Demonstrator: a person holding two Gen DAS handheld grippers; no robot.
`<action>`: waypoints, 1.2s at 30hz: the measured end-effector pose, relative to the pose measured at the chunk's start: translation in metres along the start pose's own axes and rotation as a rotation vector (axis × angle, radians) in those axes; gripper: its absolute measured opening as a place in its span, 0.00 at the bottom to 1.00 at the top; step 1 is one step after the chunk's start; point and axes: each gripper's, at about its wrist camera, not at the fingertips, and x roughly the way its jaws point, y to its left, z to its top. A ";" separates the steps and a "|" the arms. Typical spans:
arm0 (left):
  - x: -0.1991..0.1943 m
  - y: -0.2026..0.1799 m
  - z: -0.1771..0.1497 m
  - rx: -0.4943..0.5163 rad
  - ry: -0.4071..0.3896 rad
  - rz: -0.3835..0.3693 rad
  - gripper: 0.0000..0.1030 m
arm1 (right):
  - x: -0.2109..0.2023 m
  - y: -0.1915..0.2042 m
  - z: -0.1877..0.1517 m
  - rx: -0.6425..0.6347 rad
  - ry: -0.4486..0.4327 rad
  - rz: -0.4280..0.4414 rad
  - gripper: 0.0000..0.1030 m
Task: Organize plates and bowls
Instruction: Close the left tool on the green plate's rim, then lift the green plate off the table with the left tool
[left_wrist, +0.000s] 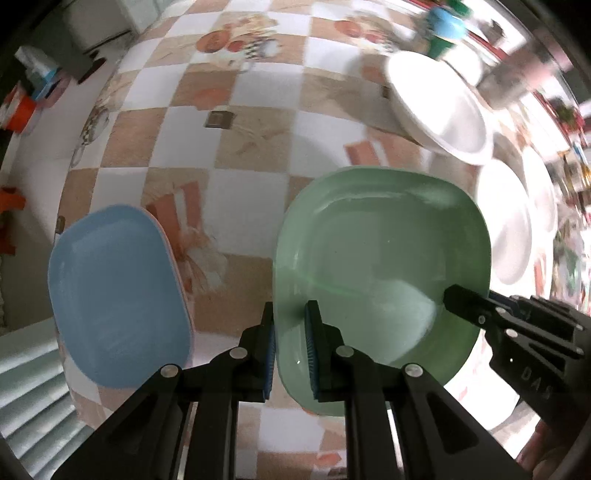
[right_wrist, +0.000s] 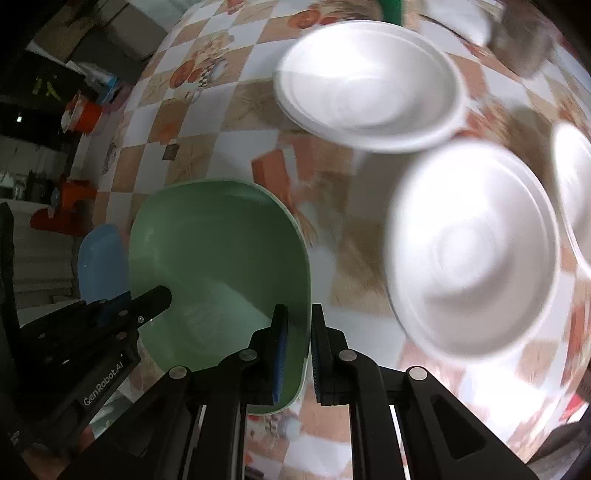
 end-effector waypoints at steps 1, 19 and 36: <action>-0.003 -0.005 -0.004 0.016 -0.003 0.001 0.15 | -0.006 -0.004 -0.007 0.008 -0.007 -0.004 0.13; -0.086 -0.107 -0.070 0.245 -0.151 0.006 0.15 | -0.105 -0.035 -0.094 0.100 -0.186 -0.112 0.13; -0.148 -0.193 -0.091 0.372 -0.323 0.013 0.15 | -0.204 -0.098 -0.149 0.210 -0.398 -0.117 0.13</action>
